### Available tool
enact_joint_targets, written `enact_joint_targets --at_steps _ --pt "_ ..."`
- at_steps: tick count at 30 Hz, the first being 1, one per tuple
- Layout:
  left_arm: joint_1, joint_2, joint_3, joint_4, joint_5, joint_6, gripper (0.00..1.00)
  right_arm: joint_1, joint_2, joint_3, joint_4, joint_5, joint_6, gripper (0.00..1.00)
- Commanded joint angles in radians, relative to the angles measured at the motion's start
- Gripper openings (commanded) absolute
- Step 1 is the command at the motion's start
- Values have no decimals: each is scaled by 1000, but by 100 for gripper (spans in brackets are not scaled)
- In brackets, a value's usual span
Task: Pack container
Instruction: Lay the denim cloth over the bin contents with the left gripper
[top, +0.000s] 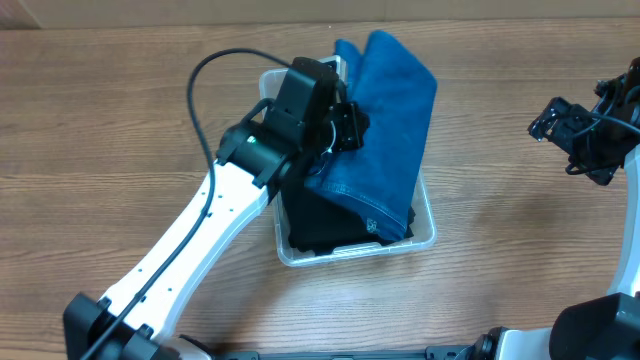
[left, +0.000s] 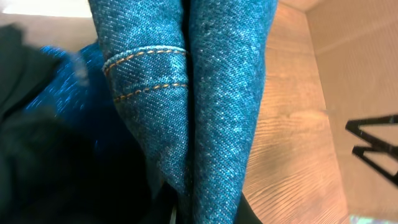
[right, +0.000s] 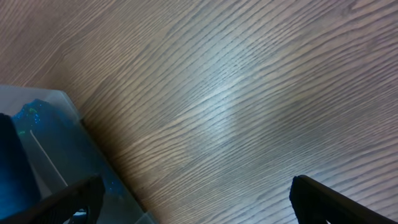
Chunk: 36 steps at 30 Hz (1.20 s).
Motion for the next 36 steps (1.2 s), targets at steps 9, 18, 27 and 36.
enact_joint_targets --at_steps 9,18,27,36 --pt "-61 -76 24 -224 -159 -565 4 5 -4 2 1 -9 -3 100" --pt "-61 -38 13 -76 -207 -311 4 5 -4 2 -3 -10 -3 100" --pt "-47 94 13 -56 -140 -160 4 5 -4 2 -6 -9 -3 100" --pt "26 1 14 -285 -274 -119 100 5 -4 2 -2 -9 -3 100"
